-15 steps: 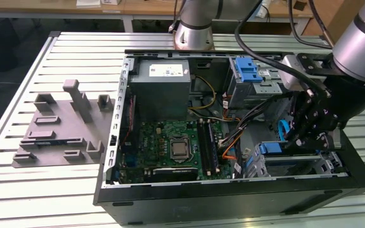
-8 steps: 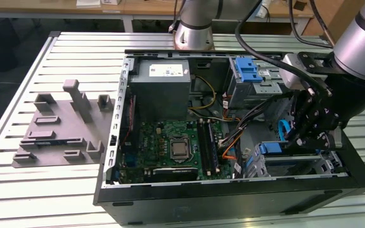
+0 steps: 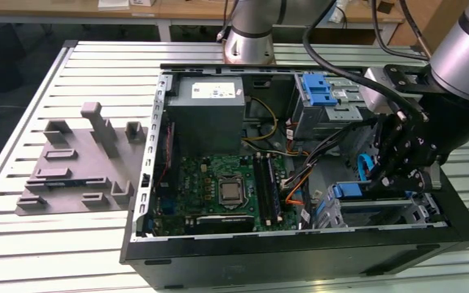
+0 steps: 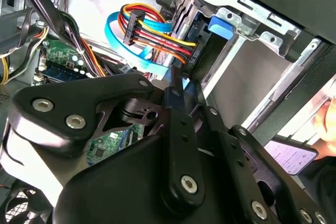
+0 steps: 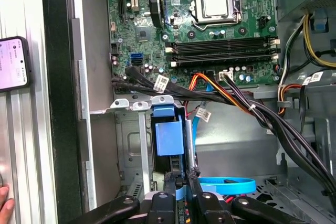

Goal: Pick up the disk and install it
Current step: 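Insert the second disk wire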

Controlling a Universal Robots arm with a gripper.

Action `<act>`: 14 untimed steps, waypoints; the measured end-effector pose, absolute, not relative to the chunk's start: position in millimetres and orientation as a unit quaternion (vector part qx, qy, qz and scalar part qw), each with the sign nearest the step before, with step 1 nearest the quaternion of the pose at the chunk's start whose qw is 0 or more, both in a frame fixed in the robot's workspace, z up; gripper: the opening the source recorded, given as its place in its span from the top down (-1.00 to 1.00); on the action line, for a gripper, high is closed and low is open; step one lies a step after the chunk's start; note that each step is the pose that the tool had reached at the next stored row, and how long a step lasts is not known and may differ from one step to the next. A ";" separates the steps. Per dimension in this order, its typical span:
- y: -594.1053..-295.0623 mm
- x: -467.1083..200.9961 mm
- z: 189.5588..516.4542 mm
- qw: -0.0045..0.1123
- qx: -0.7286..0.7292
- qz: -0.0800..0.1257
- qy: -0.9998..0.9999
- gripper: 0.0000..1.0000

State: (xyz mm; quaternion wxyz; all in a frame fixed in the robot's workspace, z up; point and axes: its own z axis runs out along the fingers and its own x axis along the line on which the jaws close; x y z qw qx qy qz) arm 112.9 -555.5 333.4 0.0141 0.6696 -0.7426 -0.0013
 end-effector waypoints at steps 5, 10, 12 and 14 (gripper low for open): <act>-555.5 113.0 334.4 0.015 0.670 -0.002 -0.743 0.53; -555.5 113.1 336.4 0.016 0.670 -0.002 -0.743 0.53; -555.5 113.1 337.7 0.016 0.670 -0.003 -0.743 0.53; -555.5 113.1 338.9 0.016 0.670 -0.003 -0.743 0.53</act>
